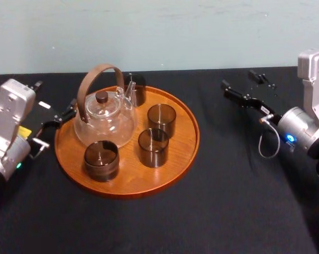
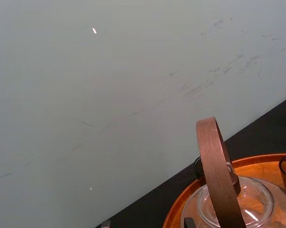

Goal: Pick up the glass from the table and place it on the tray.

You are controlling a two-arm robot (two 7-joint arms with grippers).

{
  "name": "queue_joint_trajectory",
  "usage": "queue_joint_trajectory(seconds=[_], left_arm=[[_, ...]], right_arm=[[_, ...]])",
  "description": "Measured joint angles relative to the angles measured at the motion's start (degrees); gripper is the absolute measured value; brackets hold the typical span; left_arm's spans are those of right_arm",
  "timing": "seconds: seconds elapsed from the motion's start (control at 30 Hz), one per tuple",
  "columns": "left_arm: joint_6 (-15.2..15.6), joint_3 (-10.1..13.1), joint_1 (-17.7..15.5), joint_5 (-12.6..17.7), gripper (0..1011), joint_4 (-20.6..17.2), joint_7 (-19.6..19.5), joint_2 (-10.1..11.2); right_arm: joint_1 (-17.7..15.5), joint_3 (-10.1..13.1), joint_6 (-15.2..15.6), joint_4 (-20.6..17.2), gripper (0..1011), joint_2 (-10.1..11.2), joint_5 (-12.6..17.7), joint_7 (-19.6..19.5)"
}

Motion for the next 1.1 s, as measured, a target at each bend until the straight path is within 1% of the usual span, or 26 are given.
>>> queue_joint_trajectory(seconds=[0.1,0.33,0.5,0.73,1.1], left_arm=[[0.0,0.0,0.0,0.0,1001,0.0,0.0,0.0],[0.0,0.0,0.0,0.0,1001,0.0,0.0,0.0],[0.0,0.0,0.0,0.0,1001,0.0,0.0,0.0],[0.0,0.0,0.0,0.0,1001,0.0,0.0,0.0],[0.0,0.0,0.0,0.0,1002,0.0,0.0,0.0]], right_arm=[[-0.1,0.4,-1.0,0.8,1002,-0.7,-1.1,-1.4],[0.1,0.6,-2.0,2.8,1002,-1.4,-3.6,-2.7],[0.5,0.8,-2.0,4.3,1002,-1.7,-5.2,-2.8],[0.7,1.1,-1.8,4.8,1003,-2.1,-6.6,-2.9],[0.7,1.1,-1.7,4.8,1003,-2.0,-6.6,-3.0]])
